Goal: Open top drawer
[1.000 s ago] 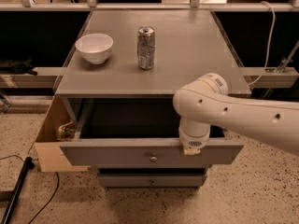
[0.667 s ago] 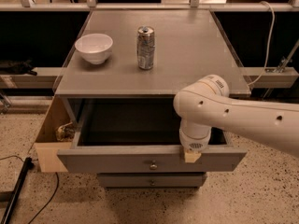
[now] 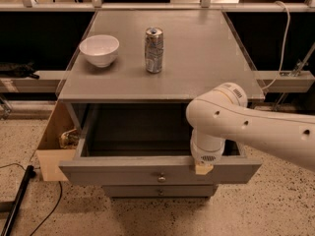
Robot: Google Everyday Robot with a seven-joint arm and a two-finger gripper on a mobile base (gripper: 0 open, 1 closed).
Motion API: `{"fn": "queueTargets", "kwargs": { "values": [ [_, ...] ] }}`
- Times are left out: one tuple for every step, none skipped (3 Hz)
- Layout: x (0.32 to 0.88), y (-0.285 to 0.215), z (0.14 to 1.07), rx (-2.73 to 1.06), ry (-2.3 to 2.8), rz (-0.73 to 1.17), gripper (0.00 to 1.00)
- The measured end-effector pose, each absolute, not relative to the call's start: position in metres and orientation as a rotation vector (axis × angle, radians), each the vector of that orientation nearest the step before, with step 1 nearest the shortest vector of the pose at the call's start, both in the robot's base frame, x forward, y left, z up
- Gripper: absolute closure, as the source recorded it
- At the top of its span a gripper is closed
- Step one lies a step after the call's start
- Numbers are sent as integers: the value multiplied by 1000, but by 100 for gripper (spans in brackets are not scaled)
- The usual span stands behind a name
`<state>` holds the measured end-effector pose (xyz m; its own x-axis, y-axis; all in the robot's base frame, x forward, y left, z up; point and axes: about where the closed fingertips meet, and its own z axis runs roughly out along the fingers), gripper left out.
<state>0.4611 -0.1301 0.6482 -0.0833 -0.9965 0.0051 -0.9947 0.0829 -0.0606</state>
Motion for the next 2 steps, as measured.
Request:
{"fn": "queueTargets", "kwargs": {
  "values": [
    [461, -130, 648, -2101, 2284, -75, 54],
    [461, -130, 648, -2101, 2284, -75, 31]
  ]
}}
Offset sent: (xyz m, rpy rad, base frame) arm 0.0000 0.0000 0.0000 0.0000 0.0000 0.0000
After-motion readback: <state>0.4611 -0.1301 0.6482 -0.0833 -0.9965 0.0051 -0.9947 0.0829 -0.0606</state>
